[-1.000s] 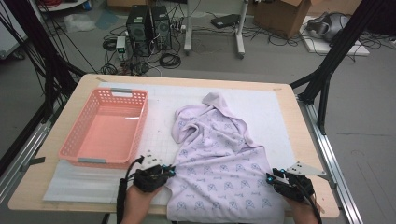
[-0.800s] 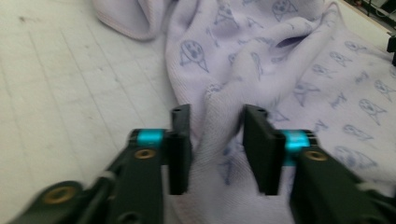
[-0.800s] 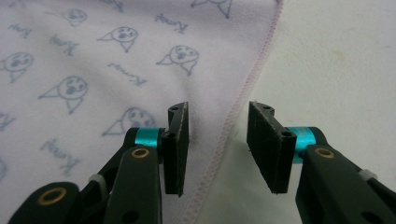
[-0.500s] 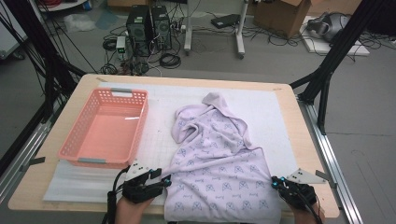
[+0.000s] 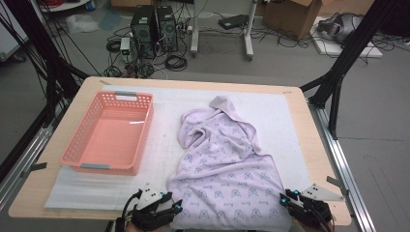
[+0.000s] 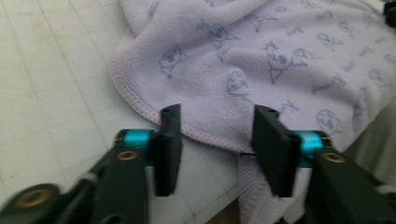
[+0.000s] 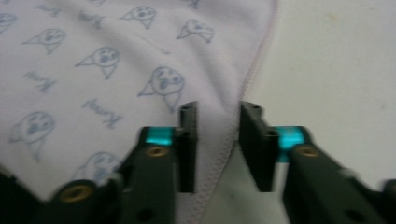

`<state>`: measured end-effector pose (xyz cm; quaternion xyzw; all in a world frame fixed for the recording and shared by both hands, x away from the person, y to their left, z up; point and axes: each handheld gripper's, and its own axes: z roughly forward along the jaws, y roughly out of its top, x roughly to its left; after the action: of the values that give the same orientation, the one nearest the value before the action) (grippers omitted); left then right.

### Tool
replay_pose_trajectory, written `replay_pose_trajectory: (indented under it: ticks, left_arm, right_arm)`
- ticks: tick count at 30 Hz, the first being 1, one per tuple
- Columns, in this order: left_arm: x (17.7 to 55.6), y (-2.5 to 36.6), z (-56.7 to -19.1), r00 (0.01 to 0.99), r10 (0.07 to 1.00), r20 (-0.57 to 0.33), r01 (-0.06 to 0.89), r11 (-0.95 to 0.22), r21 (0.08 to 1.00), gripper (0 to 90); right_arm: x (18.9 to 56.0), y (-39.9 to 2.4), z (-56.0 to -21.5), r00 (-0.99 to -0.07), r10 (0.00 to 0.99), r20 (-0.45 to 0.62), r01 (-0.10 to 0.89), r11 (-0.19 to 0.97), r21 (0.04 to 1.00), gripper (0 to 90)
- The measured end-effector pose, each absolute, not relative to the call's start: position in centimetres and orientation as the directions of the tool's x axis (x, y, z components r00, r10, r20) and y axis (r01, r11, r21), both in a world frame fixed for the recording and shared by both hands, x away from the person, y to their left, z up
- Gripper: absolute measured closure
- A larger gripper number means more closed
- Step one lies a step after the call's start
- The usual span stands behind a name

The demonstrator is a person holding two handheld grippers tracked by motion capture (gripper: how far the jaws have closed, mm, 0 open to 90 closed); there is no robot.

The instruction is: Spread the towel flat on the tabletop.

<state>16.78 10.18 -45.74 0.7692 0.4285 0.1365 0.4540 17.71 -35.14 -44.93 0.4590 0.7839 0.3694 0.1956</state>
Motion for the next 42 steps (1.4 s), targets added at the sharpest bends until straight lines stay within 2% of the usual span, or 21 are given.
replay_pose_trajectory:
  ticks: [2, 6, 12, 14, 15, 17, 18, 21, 27, 34, 39, 42]
  left_arm:
    - [16.7, 10.1, -45.8, 0.596, 0.785, -0.171, 0.535, -0.229, 0.813, 84.9]
    - [15.6, 11.1, -45.5, 0.588, 0.79, -0.173, 0.549, -0.233, 0.803, 87.0]
    - [13.1, 13.2, -45.7, 0.594, 0.779, -0.198, 0.562, -0.227, 0.795, 87.0]
    - [12.9, 13.2, -45.6, 0.6, 0.775, -0.197, 0.551, -0.222, 0.804, 85.8]
    - [13.0, 13.0, -45.6, 0.599, 0.777, -0.196, 0.542, -0.213, 0.813, 82.0]
    - [13.5, 12.8, -45.6, 0.587, 0.784, -0.204, 0.535, -0.186, 0.824, 65.0]
    - [13.8, 12.8, -45.6, 0.579, 0.788, -0.209, 0.53, -0.169, 0.831, 60.0]
    - [15.2, 12.7, -45.5, 0.563, 0.797, -0.219, 0.533, -0.148, 0.833, 53.6]
    - [17.8, 12.7, -45.0, 0.558, 0.792, -0.249, 0.528, -0.107, 0.842, 53.0]
    - [19.6, 12.1, -45.0, 0.59, 0.777, -0.222, 0.516, -0.151, 0.843, 58.7]
    - [21.6, 12.1, -44.9, 0.595, 0.769, -0.232, 0.521, -0.149, 0.841, 58.6]
    - [22.3, 12.2, -45.0, 0.588, 0.771, -0.244, 0.531, -0.14, 0.836, 58.3]
  right_arm:
    - [17.6, -34.9, -44.8, -0.519, 0.854, 0.034, 0.576, 0.321, 0.752, 86.5]
    - [16.9, -35.5, -44.7, -0.52, 0.849, 0.092, 0.605, 0.291, 0.741, 87.3]
    - [14.0, -36.3, -44.4, -0.539, 0.837, 0.097, 0.621, 0.318, 0.716, 87.4]
    - [13.3, -36.3, -44.5, -0.545, 0.832, 0.101, 0.621, 0.321, 0.715, 85.1]
    - [13.0, -36.2, -44.5, -0.536, 0.839, 0.095, 0.62, 0.315, 0.719, 80.2]
    - [13.1, -36.1, -44.3, -0.526, 0.847, 0.08, 0.605, 0.306, 0.735, 71.2]
    - [13.2, -36.1, -44.2, -0.518, 0.852, 0.075, 0.593, 0.295, 0.749, 67.6]
    - [13.9, -35.7, -43.8, -0.498, 0.866, 0.043, 0.561, 0.284, 0.778, 63.7]
    - [15.6, -35.1, -43.9, -0.49, 0.872, 0.003, 0.536, 0.299, 0.789, 63.3]
    - [18.6, -34.1, -44.2, -0.483, 0.875, -0.005, 0.537, 0.301, 0.788, 61.9]
    - [20.8, -33.0, -44.3, -0.493, 0.87, -0.004, 0.534, 0.306, 0.788, 60.5]
    - [22.2, -32.1, -44.5, -0.5, 0.866, -0.013, 0.538, 0.323, 0.778, 64.8]
